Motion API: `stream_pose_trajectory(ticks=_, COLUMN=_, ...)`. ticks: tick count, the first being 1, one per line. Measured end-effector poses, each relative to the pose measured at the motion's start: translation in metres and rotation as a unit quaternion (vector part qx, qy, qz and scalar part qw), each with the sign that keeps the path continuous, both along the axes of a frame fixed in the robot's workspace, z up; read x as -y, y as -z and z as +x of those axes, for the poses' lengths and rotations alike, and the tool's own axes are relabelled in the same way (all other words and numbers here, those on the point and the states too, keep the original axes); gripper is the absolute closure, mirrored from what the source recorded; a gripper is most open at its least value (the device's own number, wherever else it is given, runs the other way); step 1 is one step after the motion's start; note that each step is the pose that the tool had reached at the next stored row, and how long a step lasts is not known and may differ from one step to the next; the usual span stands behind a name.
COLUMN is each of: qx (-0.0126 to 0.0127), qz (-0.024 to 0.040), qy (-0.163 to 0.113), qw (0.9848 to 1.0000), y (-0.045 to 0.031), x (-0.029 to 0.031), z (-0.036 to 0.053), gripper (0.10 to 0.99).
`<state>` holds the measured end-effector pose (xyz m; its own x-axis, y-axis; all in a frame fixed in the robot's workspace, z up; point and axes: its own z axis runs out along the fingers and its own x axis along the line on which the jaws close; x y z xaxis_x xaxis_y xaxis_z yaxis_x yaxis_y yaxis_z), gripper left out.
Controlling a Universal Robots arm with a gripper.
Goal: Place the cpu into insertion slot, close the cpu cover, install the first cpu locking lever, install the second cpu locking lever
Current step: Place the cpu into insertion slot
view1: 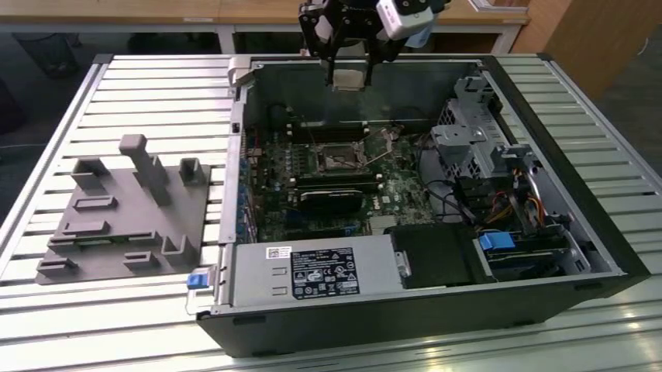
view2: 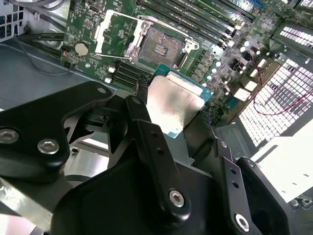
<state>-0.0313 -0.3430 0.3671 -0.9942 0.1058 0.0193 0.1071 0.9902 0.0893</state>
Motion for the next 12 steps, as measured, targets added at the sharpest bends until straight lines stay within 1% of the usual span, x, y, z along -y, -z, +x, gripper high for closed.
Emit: stream_pose_trajectory(ticks=12, qx=0.0, qz=0.0, qy=0.019, qw=0.9998, y=0.0, x=0.0, z=0.0, gripper=0.545)
